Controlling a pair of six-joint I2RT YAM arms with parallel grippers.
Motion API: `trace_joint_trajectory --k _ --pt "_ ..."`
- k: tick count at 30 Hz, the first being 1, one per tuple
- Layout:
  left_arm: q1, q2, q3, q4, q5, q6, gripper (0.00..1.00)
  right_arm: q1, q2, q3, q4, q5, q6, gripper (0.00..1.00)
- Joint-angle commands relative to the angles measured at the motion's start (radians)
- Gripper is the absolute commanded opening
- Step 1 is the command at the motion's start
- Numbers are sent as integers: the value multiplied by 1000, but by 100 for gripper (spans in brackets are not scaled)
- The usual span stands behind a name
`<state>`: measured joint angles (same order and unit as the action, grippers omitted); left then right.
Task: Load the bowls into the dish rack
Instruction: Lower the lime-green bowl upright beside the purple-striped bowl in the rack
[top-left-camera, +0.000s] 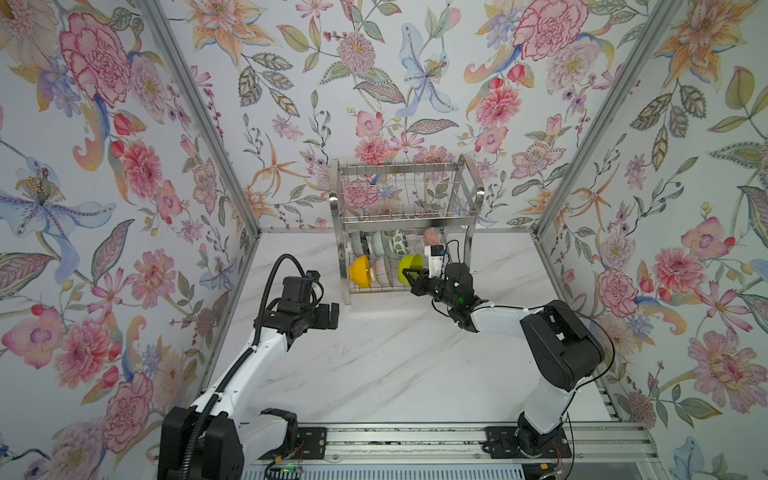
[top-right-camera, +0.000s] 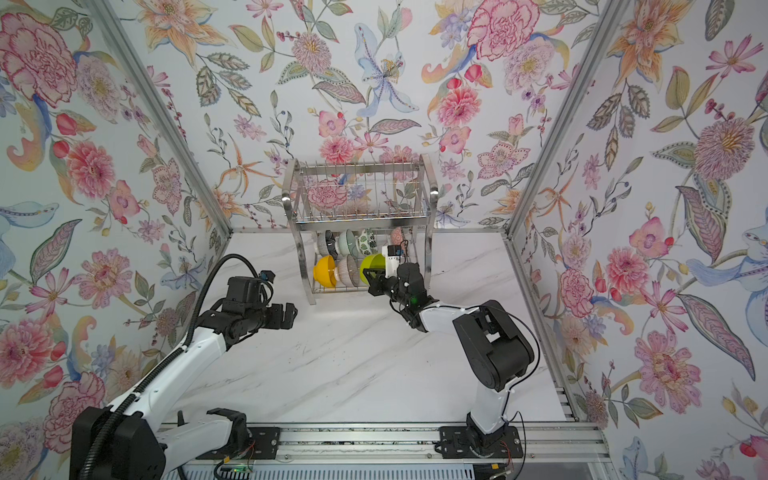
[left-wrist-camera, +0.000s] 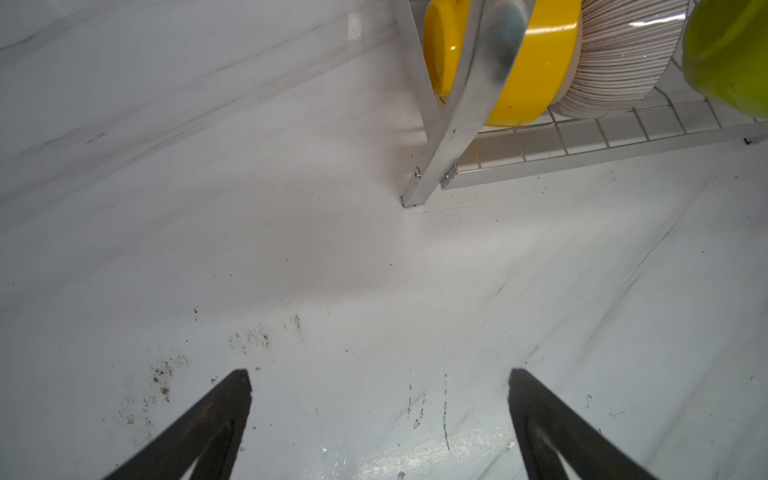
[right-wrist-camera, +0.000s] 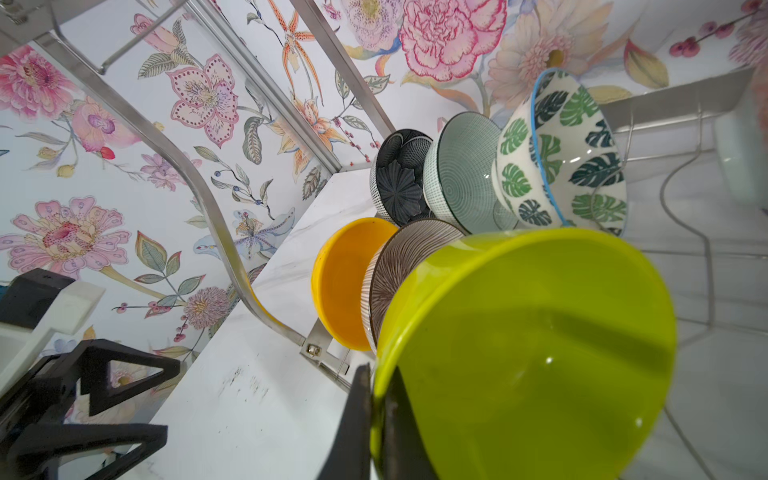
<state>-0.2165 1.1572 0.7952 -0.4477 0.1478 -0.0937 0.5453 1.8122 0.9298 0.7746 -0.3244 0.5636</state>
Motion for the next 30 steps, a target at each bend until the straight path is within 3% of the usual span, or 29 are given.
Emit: trace_joint_trajectory --k 1,13,30 --pt "-7 -12 2 7 9 16 99 -26 25 62 42 -115 40 2" --pt "-8 -6 2 9 14 15 99 -74 100 123 44 -286 45 2" --pt "-9 1 4 10 20 15 99 -106 183 139 177 -370 144 2"
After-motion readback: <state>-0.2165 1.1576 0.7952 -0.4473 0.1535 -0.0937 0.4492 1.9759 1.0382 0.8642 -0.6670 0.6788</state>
